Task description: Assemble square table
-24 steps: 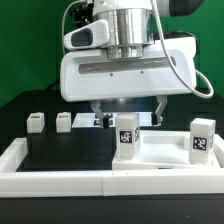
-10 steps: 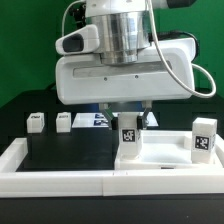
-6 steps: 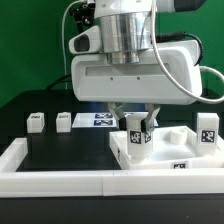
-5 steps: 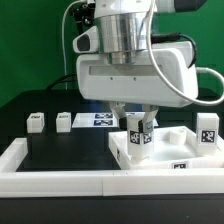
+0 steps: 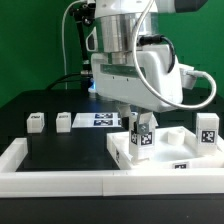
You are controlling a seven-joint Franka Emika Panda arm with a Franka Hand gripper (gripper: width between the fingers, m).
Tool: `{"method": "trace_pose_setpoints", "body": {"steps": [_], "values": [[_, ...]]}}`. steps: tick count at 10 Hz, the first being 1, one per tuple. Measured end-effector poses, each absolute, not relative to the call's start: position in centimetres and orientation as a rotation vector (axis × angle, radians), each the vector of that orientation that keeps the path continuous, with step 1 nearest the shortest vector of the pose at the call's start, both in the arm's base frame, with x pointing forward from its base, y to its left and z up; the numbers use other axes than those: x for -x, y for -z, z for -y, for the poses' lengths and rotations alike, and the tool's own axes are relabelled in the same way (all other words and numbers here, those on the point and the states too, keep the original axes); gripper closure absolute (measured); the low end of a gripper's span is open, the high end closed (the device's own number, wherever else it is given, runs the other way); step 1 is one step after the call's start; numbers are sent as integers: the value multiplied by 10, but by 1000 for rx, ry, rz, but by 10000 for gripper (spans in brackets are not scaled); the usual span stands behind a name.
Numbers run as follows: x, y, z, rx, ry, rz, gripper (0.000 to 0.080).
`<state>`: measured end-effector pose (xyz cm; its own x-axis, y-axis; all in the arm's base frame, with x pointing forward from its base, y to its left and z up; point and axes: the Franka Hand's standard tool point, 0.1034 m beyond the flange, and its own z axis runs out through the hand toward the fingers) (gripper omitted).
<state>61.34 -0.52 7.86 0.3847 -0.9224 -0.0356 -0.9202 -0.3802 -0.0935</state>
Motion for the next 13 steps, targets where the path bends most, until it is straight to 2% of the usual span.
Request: {"method": "trace_pose_setpoints", "body": {"steps": [1,2,3,4,6,13], "values": [[-613,-79,5,2540,34,-1675,509],[-613,-79,4,2561,34,-1642,332],[-613,-78,2,2615,35,-1557,207],[-613,-78,1,2654,38,-1488,207],[-613,-78,-3,2817,54,-1153,154],[-614,-80,-9,3070,94,-164,151]]}}
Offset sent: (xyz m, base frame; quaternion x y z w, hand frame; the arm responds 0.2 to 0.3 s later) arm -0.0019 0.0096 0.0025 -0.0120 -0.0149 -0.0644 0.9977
